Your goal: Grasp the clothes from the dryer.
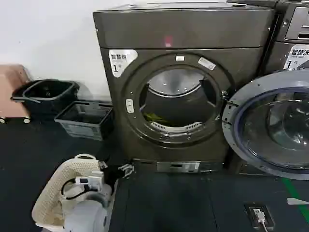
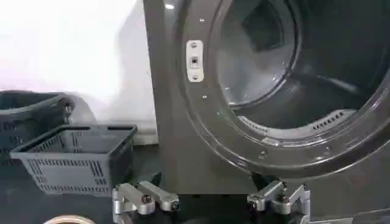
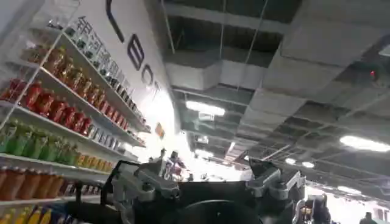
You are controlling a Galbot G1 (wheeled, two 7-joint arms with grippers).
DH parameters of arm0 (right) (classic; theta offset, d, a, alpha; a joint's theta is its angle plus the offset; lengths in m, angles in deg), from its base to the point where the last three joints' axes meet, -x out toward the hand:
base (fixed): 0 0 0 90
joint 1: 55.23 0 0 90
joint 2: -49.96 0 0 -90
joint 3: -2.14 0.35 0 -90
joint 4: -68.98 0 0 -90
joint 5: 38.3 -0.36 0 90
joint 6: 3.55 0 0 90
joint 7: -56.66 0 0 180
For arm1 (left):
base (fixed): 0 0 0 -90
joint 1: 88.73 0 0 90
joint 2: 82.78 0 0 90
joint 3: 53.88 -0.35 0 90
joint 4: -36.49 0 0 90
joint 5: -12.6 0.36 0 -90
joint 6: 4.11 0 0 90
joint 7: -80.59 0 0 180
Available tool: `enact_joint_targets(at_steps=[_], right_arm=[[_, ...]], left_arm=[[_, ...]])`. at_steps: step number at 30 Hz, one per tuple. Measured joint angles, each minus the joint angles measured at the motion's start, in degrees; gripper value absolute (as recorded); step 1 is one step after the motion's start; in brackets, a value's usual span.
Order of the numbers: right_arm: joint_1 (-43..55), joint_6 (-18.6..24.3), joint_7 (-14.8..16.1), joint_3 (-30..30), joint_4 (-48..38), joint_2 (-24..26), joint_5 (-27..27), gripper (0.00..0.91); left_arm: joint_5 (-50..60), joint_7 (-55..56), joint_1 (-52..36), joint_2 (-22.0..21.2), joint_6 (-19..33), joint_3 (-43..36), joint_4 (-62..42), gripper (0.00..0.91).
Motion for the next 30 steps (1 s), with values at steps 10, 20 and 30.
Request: enact_joint_targets(at_steps=[10,20,30], right_arm=[[-0.04,3.18,-2.2,-1.11,-0.86,0.16,0.48,0.907],[0.38,3.06,-3.96,-1.61,-1.04,0.34,-0.08,0.907],[0.24,3.21,-4.42,-1.25,-1.61,0.23,-0.68,0.907]], left_arm=[[0.06,0.03,0.11,0.1,0.0,-0.2,0.05,0.907],[0.03,0.03,0.11,0.3,0.0,-0.42,0.39,0.907],[-0.1,-0.13,-0.11,0.29,0.0,-0.44,0.74,0.907]])
